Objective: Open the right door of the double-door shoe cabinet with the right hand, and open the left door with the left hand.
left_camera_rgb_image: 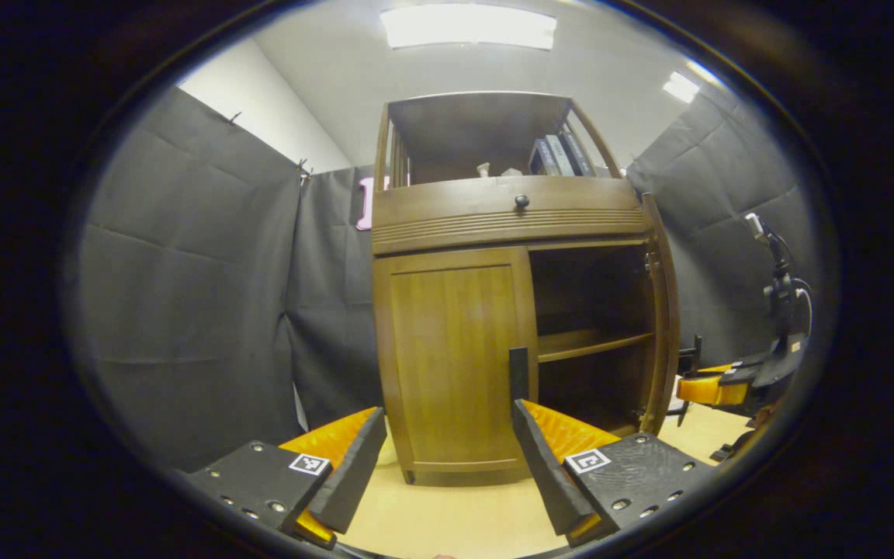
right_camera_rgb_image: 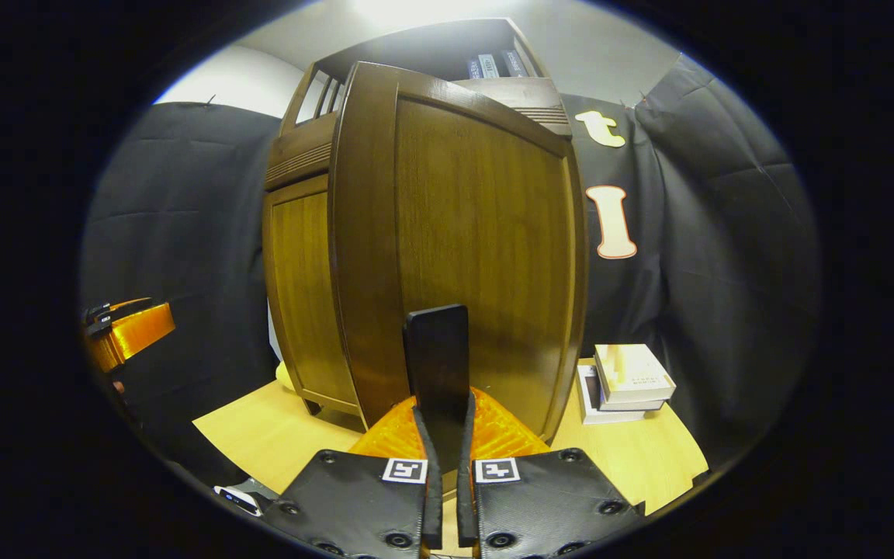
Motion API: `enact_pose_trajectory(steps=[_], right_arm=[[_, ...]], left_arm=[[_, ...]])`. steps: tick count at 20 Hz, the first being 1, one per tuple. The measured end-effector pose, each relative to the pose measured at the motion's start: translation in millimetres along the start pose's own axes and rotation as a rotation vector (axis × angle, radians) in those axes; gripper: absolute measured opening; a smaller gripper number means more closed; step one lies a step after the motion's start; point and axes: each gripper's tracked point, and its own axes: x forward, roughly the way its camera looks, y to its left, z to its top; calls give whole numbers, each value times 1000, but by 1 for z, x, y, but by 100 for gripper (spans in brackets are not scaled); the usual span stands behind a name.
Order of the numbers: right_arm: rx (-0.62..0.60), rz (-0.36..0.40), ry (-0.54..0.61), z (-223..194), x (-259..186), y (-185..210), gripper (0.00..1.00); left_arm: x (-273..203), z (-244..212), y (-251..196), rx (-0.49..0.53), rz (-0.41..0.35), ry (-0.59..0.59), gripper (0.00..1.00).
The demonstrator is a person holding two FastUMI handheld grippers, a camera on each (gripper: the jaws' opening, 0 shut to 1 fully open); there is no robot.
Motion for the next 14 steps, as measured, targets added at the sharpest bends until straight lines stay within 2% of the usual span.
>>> enact_pose_trajectory(steps=[6, 13, 14], right_arm=[[-9, -75, 23, -6, -29, -37, 5], [0, -117, 11, -7, -50, -83, 4], [5, -122, 10, -6, -52, -91, 12]], left_arm=[[5, -4, -6, 8, -37, -4, 94], [6, -2, -10, 17, -94, -16, 94], [6, -1, -10, 17, -101, -17, 94]])
